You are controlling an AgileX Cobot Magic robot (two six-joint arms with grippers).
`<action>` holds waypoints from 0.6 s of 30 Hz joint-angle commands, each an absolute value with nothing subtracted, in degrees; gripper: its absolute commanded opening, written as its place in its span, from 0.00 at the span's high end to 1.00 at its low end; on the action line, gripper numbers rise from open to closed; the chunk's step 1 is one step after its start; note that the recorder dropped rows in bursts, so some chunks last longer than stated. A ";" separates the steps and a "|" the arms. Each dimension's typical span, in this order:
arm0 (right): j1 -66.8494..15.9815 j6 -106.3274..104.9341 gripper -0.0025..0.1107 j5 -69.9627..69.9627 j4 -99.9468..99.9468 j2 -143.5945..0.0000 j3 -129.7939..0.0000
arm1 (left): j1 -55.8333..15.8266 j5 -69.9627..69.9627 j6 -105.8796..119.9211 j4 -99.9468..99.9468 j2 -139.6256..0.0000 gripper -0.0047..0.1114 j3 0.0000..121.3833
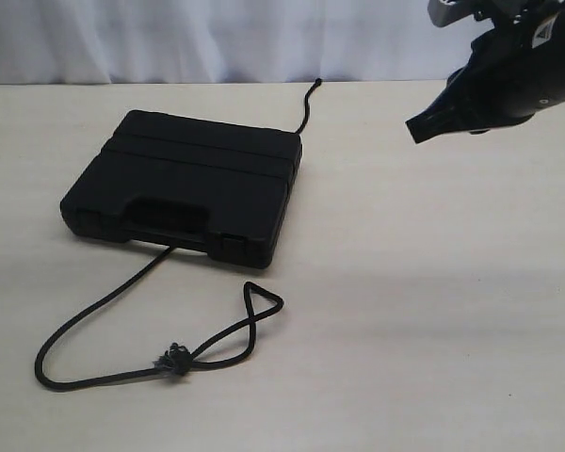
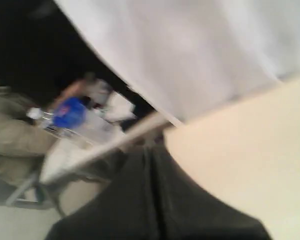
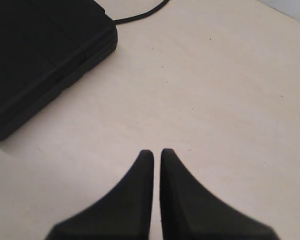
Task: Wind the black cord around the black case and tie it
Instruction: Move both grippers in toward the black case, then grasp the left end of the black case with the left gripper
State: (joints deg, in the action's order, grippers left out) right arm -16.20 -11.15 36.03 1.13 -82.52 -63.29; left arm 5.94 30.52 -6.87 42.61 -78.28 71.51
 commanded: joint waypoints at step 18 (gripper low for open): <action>-16.33 -11.17 0.94 35.85 0.85 -84.10 -63.62 | -15.02 35.71 76.77 -12.98 -99.48 0.55 61.46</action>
